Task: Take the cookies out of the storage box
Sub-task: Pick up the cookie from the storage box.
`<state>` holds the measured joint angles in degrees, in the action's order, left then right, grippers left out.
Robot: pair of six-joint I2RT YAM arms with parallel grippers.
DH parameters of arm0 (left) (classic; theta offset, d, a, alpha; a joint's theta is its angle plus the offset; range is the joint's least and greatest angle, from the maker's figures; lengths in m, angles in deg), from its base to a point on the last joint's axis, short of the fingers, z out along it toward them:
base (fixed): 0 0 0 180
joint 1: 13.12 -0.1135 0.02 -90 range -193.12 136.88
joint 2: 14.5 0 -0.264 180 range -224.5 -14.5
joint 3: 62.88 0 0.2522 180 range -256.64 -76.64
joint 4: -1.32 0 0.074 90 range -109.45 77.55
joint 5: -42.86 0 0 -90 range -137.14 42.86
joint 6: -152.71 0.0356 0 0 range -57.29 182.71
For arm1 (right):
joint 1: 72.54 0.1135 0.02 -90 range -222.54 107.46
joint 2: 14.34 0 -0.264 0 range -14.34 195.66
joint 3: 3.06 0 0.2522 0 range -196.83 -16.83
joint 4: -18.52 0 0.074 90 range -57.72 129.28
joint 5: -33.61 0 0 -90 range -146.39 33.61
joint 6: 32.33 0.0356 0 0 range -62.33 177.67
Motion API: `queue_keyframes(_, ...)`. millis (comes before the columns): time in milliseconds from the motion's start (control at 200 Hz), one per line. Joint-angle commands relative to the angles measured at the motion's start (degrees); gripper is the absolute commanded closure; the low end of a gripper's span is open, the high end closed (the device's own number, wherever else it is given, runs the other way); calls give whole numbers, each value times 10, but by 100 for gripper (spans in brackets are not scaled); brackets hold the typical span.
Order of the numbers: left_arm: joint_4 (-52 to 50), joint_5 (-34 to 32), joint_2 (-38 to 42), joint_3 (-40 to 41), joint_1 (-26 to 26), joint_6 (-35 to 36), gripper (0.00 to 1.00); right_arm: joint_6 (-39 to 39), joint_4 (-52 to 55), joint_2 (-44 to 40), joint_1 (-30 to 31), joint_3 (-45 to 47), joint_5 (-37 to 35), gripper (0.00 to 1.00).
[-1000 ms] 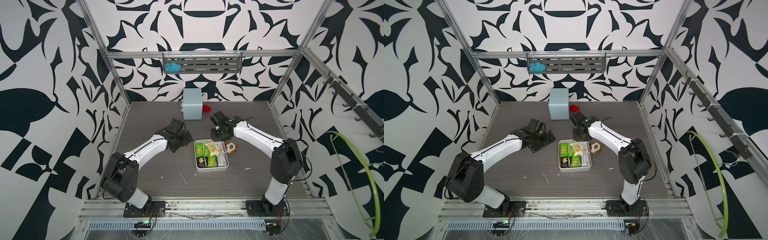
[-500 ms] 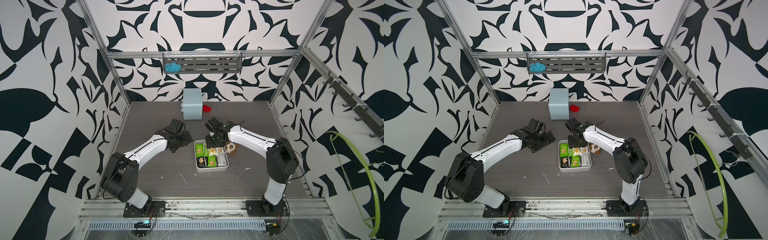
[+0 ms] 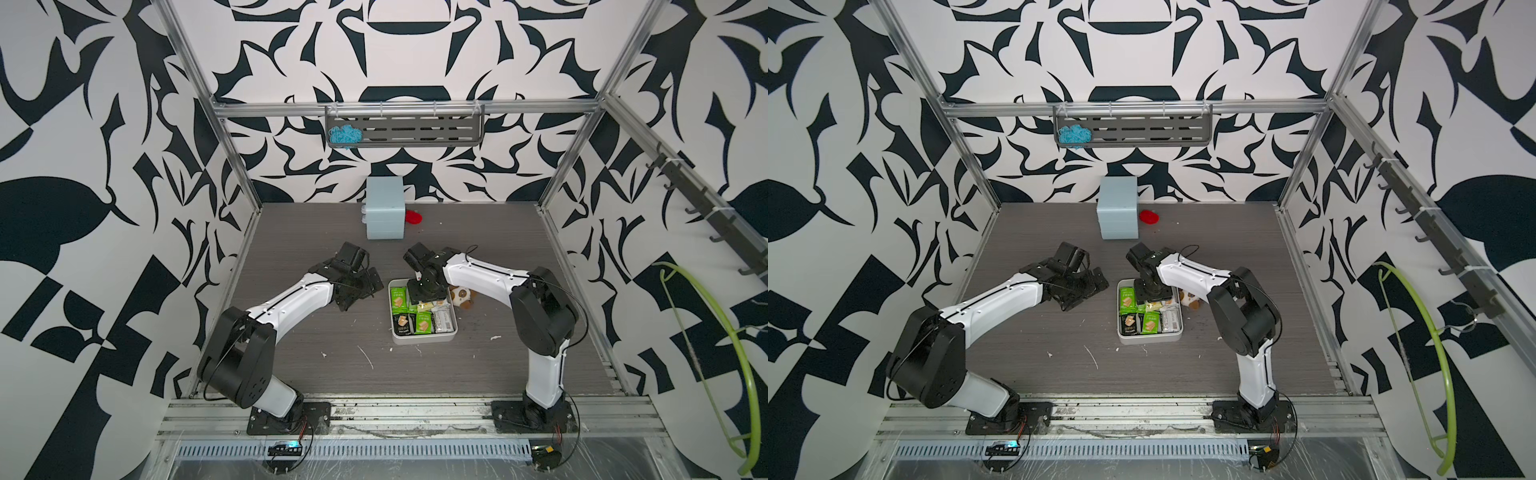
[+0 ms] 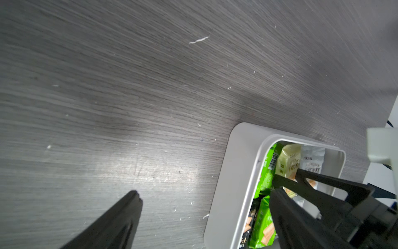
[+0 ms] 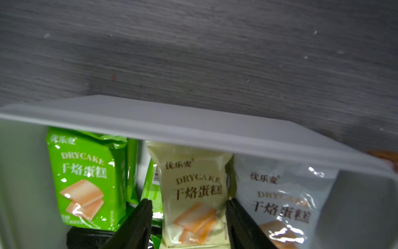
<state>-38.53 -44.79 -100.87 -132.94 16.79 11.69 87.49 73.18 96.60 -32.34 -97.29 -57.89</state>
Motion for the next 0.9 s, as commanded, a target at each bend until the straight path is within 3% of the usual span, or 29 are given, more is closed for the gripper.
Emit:
queue_keyframes(0,-22,-7,16,11,1,-2,1,-7,10,-15,-1,-1,-21,38)
queue_keyframes(490,-34,-8,9,-3,1,7,1,-9,-7,22,0,-21,-3,38)
queue_keyframes(630,-34,-14,10,-3,1,9,1,-8,-8,21,0,-23,-4,43)
queue_keyframes(770,-32,-19,14,-2,1,9,1,-9,-2,19,0,-29,-7,56)
queue_keyframes(895,-31,-20,14,-3,1,9,1,-12,20,13,0,-41,-17,60)
